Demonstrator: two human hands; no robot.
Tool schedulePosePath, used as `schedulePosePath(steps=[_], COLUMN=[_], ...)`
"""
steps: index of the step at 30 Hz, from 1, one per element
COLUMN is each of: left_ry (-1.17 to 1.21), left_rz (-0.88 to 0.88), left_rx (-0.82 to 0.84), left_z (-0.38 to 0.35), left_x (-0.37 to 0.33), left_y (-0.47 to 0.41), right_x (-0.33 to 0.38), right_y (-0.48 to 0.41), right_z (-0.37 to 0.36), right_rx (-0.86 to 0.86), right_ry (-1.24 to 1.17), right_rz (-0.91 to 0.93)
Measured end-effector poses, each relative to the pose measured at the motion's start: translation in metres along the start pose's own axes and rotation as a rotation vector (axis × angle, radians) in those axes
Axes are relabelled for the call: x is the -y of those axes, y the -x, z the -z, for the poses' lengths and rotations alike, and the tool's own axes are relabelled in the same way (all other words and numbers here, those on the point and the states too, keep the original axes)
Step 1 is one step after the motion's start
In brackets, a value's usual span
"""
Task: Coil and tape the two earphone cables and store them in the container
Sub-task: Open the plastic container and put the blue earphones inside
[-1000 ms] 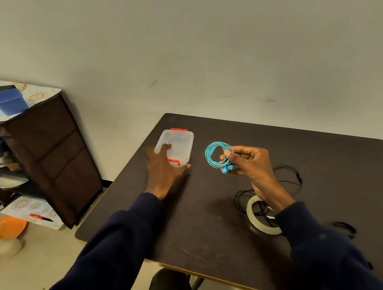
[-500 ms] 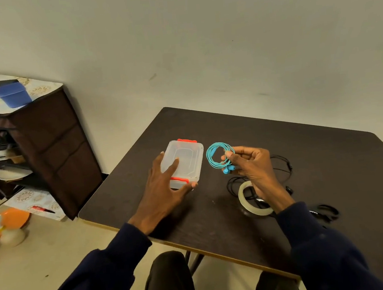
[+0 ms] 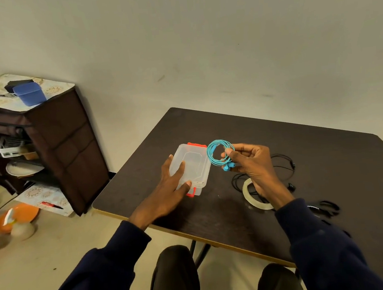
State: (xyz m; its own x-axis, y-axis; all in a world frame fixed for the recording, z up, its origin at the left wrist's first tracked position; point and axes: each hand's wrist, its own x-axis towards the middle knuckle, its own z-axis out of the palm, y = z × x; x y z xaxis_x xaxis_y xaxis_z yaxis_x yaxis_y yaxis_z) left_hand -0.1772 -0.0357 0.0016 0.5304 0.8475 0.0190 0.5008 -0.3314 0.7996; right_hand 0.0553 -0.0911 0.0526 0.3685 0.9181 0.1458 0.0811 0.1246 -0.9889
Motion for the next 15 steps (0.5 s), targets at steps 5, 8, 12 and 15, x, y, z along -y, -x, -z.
schedulePosePath(steps=[5, 8, 12, 15], left_ry=[-0.353, -0.315, -0.263, -0.335], left_rz=[-0.054, 0.045, -0.023, -0.137], left_rx=[0.154, 0.143, -0.207, -0.201], left_z=[0.006, 0.011, 0.015, 0.017], left_x=[0.005, -0.007, -0.02, -0.019], left_y=[0.0, -0.003, -0.026, -0.052], right_x=[0.0, 0.0, 0.002, 0.0], right_y=[0.001, 0.0, -0.001, -0.002], right_z=[0.0, 0.002, 0.008, 0.01], right_rx=[-0.011, -0.011, -0.019, -0.028], right_ry=[0.003, 0.008, 0.012, 0.012], right_rz=[-0.007, -0.008, 0.009, 0.012])
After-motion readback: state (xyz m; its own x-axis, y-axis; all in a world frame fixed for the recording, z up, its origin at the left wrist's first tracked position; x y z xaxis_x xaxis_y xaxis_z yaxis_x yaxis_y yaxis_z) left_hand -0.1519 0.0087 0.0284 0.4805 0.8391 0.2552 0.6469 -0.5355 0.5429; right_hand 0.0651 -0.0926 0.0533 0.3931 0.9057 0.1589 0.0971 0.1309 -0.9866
